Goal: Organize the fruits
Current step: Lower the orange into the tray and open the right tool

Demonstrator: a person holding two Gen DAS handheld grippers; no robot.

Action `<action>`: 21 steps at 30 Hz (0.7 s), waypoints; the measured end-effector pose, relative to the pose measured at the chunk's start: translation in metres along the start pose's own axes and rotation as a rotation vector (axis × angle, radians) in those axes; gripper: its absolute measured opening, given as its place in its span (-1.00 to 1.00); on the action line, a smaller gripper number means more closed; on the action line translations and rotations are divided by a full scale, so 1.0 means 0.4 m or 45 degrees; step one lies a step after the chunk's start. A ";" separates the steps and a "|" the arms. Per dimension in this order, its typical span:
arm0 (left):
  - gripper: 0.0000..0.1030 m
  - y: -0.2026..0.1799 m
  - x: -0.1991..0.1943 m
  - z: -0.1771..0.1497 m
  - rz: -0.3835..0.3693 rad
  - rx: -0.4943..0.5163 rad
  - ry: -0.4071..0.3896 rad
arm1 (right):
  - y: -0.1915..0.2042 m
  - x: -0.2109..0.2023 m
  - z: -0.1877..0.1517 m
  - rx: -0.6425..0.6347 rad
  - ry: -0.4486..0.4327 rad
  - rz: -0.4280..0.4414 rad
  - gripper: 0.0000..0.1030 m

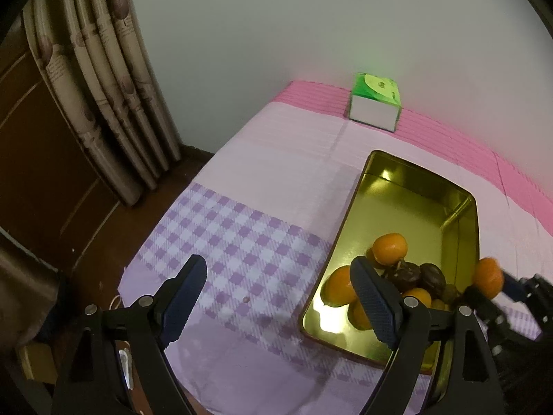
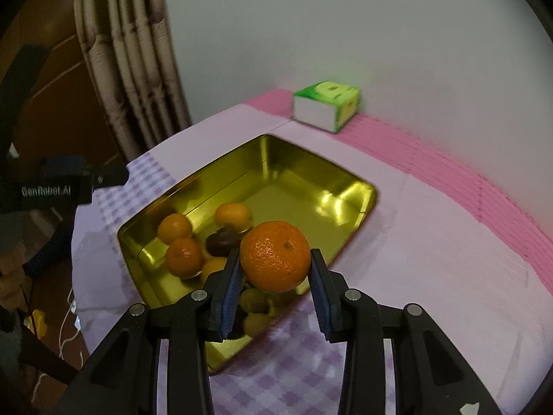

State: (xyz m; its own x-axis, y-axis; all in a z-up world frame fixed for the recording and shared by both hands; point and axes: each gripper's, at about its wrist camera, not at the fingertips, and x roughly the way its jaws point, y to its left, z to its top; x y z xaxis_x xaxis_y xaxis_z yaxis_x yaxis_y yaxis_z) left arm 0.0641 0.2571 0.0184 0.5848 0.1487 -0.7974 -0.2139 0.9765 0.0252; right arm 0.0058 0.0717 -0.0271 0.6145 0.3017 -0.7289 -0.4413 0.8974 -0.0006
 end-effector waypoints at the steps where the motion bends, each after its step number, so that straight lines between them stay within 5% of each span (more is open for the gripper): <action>1: 0.66 0.001 0.001 0.001 0.000 -0.002 0.001 | 0.005 0.007 -0.002 -0.003 0.008 0.005 -0.33; 21: 0.72 0.007 0.003 -0.001 0.001 -0.007 0.010 | 0.038 0.098 -0.021 -0.052 0.088 -0.002 -0.33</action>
State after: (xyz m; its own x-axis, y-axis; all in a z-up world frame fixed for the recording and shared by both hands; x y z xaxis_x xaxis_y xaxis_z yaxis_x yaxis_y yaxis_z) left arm 0.0640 0.2599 0.0174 0.5786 0.1486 -0.8019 -0.2189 0.9755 0.0228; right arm 0.0175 0.0943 -0.0614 0.5690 0.2763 -0.7745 -0.4678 0.8834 -0.0285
